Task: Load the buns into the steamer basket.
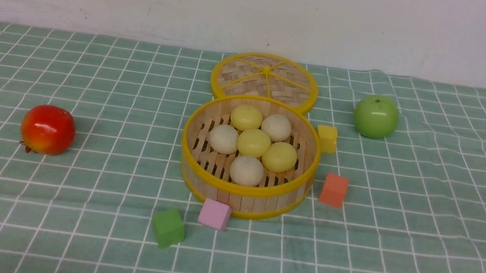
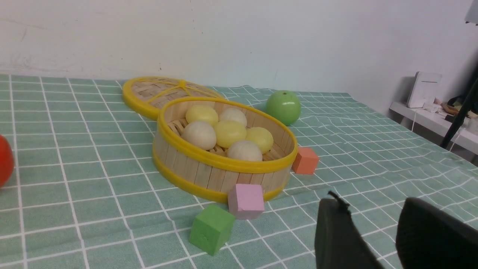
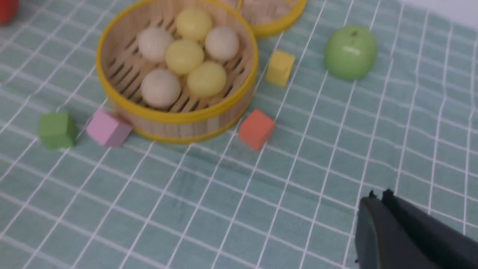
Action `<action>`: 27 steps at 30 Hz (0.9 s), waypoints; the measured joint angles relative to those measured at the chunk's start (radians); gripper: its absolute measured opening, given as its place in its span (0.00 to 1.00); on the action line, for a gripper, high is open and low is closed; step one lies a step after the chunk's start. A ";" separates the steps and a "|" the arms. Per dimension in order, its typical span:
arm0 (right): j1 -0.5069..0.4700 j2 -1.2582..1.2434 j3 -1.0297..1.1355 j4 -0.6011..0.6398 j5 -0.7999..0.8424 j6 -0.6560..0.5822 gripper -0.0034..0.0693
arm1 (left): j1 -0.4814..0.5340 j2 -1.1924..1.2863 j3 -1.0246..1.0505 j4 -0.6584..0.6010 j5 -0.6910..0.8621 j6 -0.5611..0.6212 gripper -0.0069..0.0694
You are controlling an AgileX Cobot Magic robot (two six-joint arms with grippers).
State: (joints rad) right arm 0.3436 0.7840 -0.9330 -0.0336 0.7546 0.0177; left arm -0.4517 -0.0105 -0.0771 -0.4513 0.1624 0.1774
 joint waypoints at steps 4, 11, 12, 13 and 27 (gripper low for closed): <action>-0.096 -0.269 0.370 0.016 -0.227 0.000 0.05 | 0.000 0.000 0.000 0.000 0.000 0.000 0.40; -0.227 -0.661 0.831 0.034 -0.430 0.007 0.05 | 0.000 0.000 0.000 0.000 0.000 0.000 0.40; -0.237 -0.691 0.860 0.045 -0.422 0.013 0.05 | 0.000 0.000 0.000 0.000 0.000 0.000 0.40; -0.246 -0.717 0.885 0.052 -0.410 0.022 0.05 | 0.000 0.000 0.000 0.000 0.000 0.000 0.40; -0.281 -0.795 0.947 0.107 -0.362 0.053 0.05 | 0.000 0.000 0.000 0.000 0.000 0.000 0.40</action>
State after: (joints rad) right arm 0.0630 -0.0105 0.0143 0.0732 0.3924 0.0708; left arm -0.4517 -0.0105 -0.0771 -0.4513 0.1624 0.1774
